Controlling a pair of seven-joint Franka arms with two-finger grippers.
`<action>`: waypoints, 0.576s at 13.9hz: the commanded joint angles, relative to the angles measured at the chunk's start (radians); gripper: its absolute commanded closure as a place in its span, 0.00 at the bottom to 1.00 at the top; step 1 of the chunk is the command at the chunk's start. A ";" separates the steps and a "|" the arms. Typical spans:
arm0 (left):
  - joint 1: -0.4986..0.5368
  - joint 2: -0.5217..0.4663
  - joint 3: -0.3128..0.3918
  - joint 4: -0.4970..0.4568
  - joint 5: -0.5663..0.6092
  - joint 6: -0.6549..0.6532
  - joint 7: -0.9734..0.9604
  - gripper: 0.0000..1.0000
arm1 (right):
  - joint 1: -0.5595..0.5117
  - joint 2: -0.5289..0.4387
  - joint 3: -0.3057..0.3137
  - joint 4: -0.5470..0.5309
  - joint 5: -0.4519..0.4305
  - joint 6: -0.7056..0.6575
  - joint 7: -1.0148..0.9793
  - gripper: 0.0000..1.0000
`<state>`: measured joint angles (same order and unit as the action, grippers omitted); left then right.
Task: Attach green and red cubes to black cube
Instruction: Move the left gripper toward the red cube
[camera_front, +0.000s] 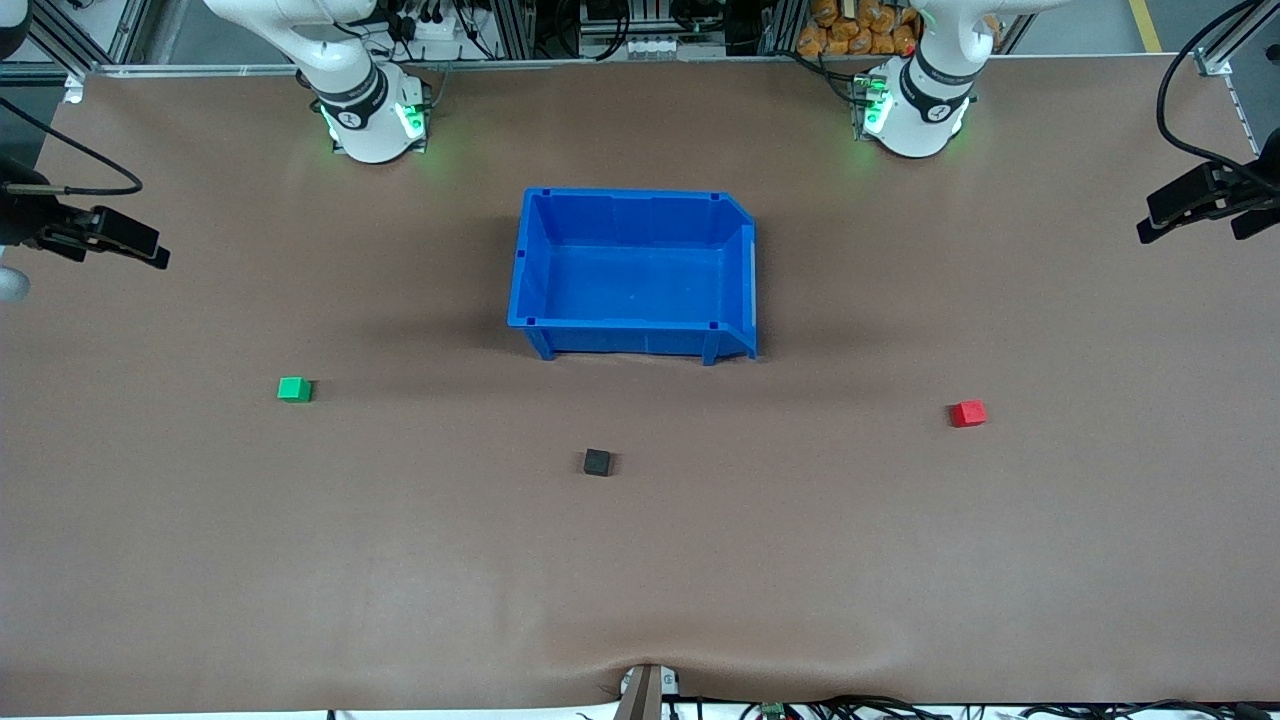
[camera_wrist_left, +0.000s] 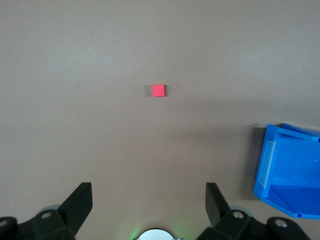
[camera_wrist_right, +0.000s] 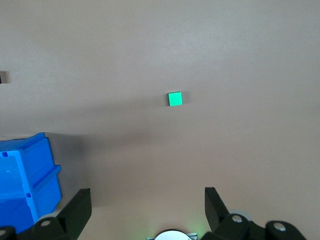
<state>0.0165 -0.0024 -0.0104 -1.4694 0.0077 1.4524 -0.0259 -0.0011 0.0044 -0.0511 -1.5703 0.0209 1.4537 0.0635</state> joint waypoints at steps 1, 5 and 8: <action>0.000 -0.001 -0.002 0.004 -0.017 0.000 0.003 0.00 | -0.007 -0.003 0.001 0.006 0.002 -0.009 -0.010 0.00; -0.003 0.039 -0.002 0.008 -0.012 0.000 0.005 0.00 | -0.005 -0.003 0.001 0.007 0.004 -0.009 -0.008 0.00; -0.010 0.071 -0.002 0.009 -0.002 0.002 0.003 0.00 | -0.005 -0.003 0.001 0.006 0.004 -0.009 -0.008 0.00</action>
<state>0.0106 0.0461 -0.0130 -1.4724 0.0077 1.4525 -0.0259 -0.0013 0.0044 -0.0518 -1.5700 0.0209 1.4537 0.0635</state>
